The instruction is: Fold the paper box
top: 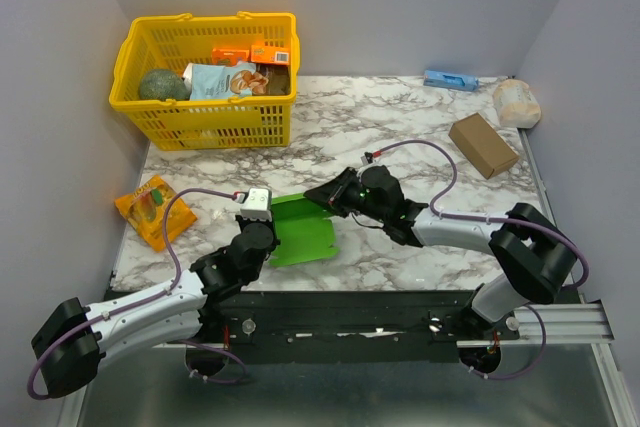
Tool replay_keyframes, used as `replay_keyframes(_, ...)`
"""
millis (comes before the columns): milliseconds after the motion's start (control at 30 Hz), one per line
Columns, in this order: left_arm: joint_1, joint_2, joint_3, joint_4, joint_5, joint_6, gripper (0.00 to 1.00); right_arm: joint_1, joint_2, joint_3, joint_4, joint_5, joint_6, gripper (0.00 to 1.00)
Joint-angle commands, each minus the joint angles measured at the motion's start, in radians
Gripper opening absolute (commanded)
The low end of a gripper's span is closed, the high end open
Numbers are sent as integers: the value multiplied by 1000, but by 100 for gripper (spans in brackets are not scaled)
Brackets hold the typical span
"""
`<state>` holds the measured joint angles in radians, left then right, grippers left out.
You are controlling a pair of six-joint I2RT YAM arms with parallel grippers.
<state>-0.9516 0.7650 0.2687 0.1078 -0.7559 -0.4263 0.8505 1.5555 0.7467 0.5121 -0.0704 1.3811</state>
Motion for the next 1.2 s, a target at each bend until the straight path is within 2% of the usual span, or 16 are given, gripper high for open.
replay_keyframes(0, -36, 10, -3, 24, 92, 3, 4, 7, -11, 39, 138, -20, 27, 9)
replay_keyframes(133, -38, 11, -3, 24, 90, 3, 4, 7, -14, 39, 135, -19, 18, 0)
replay_keyframes(333, -39, 17, 4, 10, 67, -9, 4, 7, -35, 36, 120, -16, -27, 3)
replay_keyframes(367, -39, 19, 6, 4, 58, -17, 4, 7, -55, 30, 114, -12, -39, 13)
replay_keyframes(433, -39, 19, 12, -16, 34, -32, 3, 7, -87, 10, 82, 3, -80, 24)
replay_keyframes(467, -39, 19, 10, -16, 29, -35, 2, 7, -103, 3, 62, 6, -97, 38)
replay_keyframes(567, -38, 31, 15, -16, 30, -35, 2, 10, -193, -35, -24, 27, -165, 54)
replay_keyframes(667, -38, 54, 26, -17, 33, -34, 2, 22, -293, -66, -130, 55, -238, 61)
replay_keyframes(833, -38, 76, 38, -22, 32, -34, 2, 93, -405, -81, -365, 180, -335, 62)
replay_keyframes(1067, -36, 83, 41, -25, 29, -35, 2, 223, -394, -99, -495, 254, -315, 58)
replay_keyframes(1167, -36, 94, 47, -28, 27, -35, 2, 242, -388, -104, -539, 280, -298, 54)
